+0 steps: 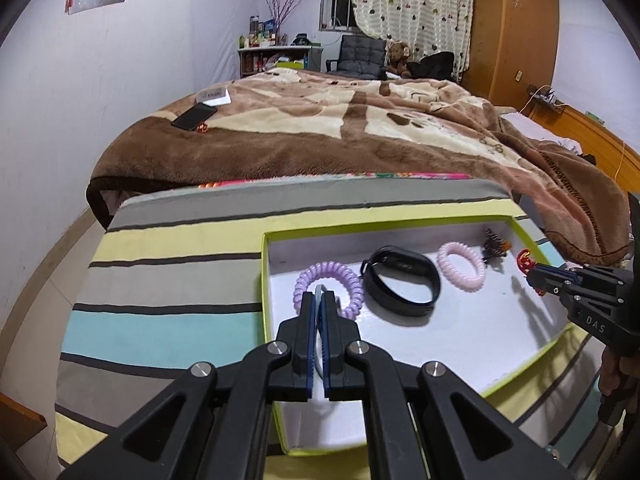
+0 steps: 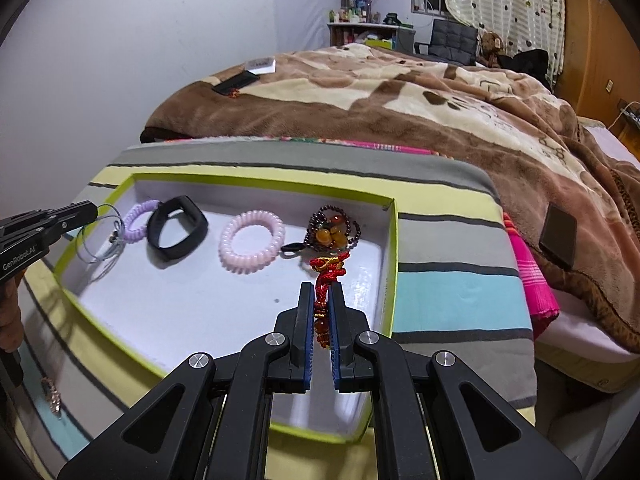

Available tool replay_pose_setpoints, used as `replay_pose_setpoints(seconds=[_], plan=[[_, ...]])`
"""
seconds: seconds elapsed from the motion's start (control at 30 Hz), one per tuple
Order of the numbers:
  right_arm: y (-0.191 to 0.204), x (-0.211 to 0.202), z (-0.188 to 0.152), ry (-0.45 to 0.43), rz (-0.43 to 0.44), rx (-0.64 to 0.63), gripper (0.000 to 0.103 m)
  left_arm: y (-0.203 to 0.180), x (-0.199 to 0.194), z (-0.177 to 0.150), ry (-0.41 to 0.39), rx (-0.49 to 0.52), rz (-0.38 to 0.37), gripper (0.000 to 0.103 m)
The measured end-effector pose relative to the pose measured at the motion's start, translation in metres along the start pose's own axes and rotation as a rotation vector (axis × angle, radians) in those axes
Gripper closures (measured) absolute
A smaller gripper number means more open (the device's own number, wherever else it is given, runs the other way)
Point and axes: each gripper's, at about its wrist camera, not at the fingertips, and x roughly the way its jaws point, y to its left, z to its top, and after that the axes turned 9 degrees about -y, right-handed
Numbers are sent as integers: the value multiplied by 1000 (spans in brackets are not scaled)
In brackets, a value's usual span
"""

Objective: Organize jewelry
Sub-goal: 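Carry the blue hair tie with the left gripper while the right gripper carries the red charm over the tray, then open both grippers to drop the blue tie and red charm in the tray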

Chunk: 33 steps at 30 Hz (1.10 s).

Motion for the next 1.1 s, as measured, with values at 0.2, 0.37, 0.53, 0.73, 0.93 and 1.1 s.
replay_pose_setpoints(seconds=[0.2,0.37,0.53,0.73,0.93,1.1], plan=[[-2,8,-1,12,2,7,96,0,11,-6,29,18,27,100],[-1,9,0,12,2,6,93,2,10,-6,23,10,36,100],[-1,7,2,1,-6,8,90,1,4,-3,0,21,44,98],[0,-12,2,-31,-1,14,89,0,-11,-3,-33,21,38,87],[3,-46,-6,-76,22,25,87,-2,-32,-6,-62,21,33,86],[9,-79,-18,-121,46,39,70,-3,-61,-16,-94,4,22,86]])
